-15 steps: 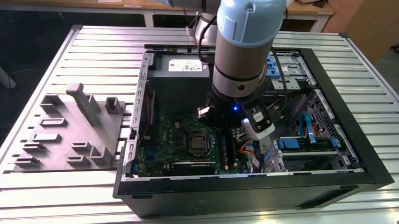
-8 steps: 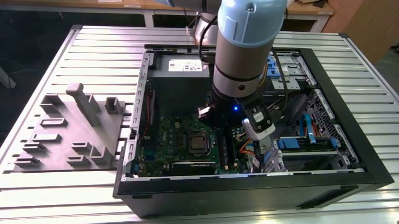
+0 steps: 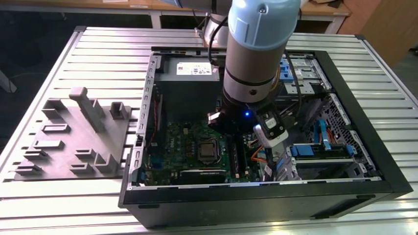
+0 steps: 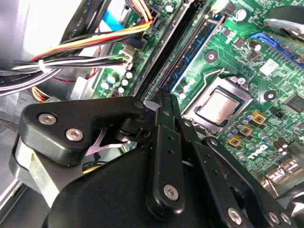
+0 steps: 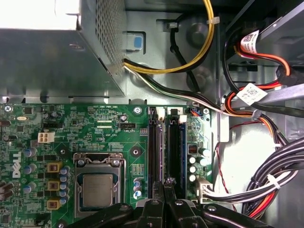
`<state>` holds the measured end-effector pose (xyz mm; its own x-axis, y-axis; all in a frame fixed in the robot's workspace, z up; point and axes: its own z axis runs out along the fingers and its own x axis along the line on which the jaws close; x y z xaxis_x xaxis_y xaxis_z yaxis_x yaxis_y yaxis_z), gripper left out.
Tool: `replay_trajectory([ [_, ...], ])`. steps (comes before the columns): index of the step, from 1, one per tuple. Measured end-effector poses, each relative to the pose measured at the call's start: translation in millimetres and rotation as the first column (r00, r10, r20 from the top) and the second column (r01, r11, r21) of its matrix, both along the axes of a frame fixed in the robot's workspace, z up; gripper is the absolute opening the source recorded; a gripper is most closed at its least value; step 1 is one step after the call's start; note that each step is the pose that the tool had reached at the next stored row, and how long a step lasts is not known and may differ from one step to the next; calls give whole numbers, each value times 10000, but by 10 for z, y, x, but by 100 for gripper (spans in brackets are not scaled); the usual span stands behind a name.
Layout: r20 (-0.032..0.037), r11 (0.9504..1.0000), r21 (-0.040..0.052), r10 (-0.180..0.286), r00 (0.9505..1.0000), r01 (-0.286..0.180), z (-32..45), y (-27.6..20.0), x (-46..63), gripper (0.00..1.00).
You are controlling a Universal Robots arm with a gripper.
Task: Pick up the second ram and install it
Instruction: 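Insert the second ram into the second slot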
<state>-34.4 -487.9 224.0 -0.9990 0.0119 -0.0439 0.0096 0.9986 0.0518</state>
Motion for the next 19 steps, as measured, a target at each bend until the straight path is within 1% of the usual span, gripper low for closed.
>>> replay_trajectory([
  [14, 0, 10000, 0, 0, 10000, 0, -40, 0, 0, 11],
  [19, 0, 10000, -1, 0, 10000, 0, -42, 0, 0, 11],
])
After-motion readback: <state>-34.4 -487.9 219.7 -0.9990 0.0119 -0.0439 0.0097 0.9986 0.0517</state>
